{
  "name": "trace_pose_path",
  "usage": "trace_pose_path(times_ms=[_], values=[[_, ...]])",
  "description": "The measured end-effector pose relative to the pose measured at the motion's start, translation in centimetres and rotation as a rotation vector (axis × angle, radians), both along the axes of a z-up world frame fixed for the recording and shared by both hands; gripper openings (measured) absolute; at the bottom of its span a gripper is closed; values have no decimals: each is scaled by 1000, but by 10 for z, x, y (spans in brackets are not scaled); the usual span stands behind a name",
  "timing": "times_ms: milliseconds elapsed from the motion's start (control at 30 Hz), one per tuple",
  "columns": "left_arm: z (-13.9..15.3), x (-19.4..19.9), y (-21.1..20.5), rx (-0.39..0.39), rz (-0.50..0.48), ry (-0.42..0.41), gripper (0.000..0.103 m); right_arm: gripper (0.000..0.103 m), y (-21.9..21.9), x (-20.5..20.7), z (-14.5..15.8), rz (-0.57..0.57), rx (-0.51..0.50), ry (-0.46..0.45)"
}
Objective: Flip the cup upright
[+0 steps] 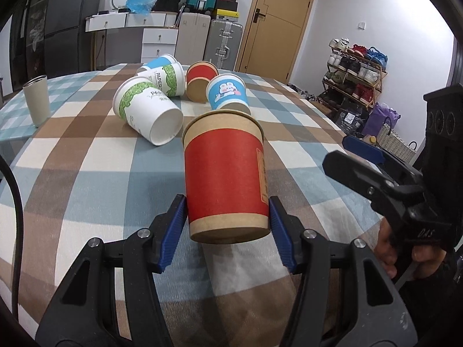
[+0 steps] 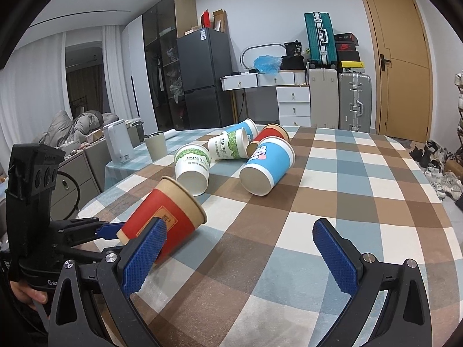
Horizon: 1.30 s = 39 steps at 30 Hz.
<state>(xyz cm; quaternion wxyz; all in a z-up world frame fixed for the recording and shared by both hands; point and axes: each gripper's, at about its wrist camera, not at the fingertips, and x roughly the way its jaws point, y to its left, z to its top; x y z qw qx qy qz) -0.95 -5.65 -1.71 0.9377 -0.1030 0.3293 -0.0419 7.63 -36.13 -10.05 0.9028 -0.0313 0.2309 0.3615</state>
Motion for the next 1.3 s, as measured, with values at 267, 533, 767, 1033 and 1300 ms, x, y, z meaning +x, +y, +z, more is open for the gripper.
trace_pose_path(times_ms=[267, 533, 767, 1033, 1300], values=[[1, -10, 2, -17, 11, -9, 54, 103, 2, -1, -2, 5, -10, 5], [-6, -15, -4, -20, -3, 9, 54, 103, 1, 0, -3, 5, -10, 13], [-7, -15, -6, -17, -7, 11, 54, 103, 1, 0, -4, 2, -12, 20], [-6, -14, -3, -14, -9, 15, 75, 103, 1, 2, -3, -7, -9, 30], [9, -22, 12, 17, 12, -52, 87, 103, 4, 6, 4, -4, 16, 95]])
